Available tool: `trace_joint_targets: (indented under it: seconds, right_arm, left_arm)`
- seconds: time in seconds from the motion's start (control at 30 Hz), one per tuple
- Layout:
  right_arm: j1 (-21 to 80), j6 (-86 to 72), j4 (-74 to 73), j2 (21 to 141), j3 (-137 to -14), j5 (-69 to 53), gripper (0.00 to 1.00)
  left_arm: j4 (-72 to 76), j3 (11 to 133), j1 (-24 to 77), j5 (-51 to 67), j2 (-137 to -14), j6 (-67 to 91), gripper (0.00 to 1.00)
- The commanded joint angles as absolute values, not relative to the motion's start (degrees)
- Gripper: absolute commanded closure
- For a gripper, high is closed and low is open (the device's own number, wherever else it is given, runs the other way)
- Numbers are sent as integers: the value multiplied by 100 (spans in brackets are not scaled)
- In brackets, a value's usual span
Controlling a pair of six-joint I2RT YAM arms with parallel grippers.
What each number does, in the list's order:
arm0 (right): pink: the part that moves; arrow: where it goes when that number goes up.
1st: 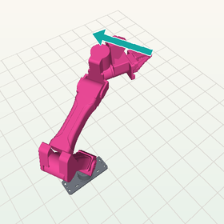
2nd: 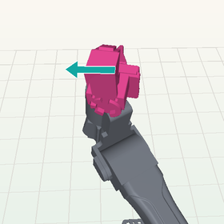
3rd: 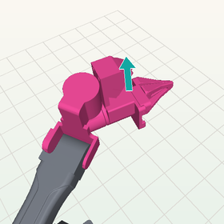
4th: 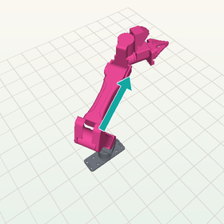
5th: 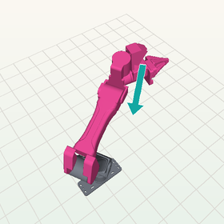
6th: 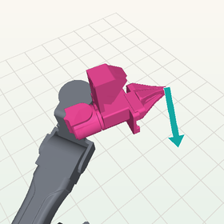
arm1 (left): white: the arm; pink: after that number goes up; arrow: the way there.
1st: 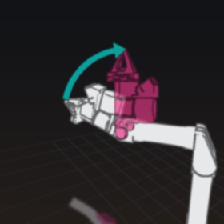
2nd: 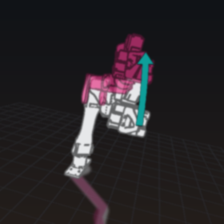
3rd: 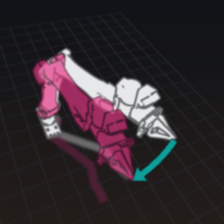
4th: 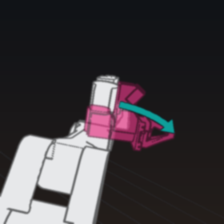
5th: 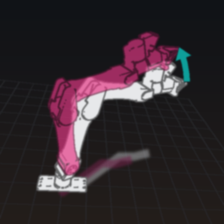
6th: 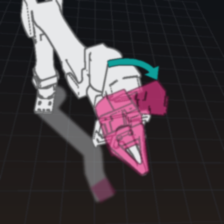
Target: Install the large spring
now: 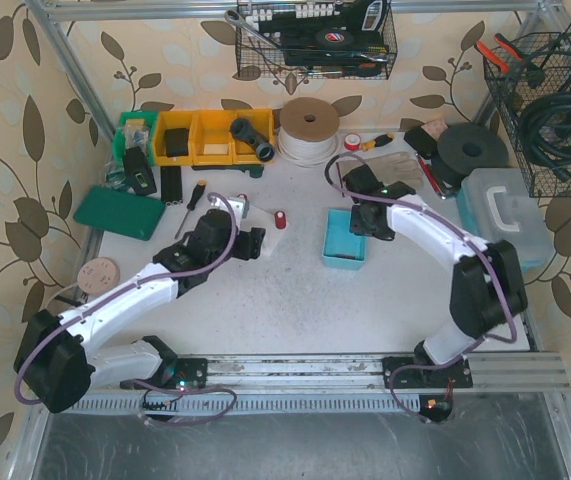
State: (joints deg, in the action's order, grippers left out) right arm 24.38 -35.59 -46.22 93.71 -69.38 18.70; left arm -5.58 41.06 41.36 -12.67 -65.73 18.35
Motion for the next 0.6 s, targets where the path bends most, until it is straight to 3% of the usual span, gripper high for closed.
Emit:
trace_joint_targets:
  seconds: [0.0, 0.3, 0.57]
  right_arm:
    - [2466, -2962, -4657, 8524, -7124, 2022, 60]
    - [2444, -1215, -3596, 7245, -6230, 152, 59]
    - [2409, -744, -3349, 7715, -6149, -276, 61]
  left_arm:
    - [-1485, 4945, 4192, -864, -6318, 2245, 16]
    - [-2945, 5631, 4176, -939, -5581, 2220, 3]
    - [-2935, 5399, 4175, -600, -5278, 2019, 2]
